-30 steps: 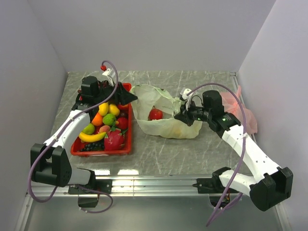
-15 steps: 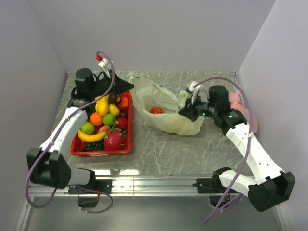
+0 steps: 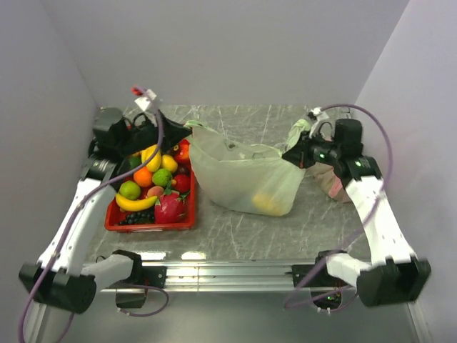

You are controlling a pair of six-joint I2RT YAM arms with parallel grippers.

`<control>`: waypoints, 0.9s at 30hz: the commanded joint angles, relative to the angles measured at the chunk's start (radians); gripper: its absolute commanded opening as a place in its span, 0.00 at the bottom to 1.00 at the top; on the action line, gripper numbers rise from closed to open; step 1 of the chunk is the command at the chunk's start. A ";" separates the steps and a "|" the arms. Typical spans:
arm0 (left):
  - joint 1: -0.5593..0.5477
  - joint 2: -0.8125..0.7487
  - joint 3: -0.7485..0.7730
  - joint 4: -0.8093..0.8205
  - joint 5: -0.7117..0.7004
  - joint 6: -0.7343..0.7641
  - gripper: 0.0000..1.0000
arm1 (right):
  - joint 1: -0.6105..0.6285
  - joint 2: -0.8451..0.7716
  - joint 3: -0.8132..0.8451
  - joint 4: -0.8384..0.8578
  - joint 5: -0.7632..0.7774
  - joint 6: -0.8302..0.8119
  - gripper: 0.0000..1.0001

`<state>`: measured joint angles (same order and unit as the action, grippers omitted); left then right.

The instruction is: Place the fake fruits into the plastic bag and tie a complex knot

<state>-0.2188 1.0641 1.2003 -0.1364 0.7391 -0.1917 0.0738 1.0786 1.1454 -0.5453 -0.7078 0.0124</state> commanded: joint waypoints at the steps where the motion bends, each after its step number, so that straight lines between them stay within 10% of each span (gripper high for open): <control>1: -0.027 0.082 0.025 -0.095 -0.058 0.048 0.01 | -0.011 0.153 -0.058 0.037 -0.024 0.081 0.00; 27: -0.054 -0.039 -0.300 -0.192 -0.112 0.305 0.00 | -0.117 0.523 -0.098 0.099 0.080 -0.003 0.00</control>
<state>-0.2806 1.0687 0.9203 -0.2981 0.6750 0.0425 -0.0204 1.5581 1.0664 -0.5194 -0.7101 0.0605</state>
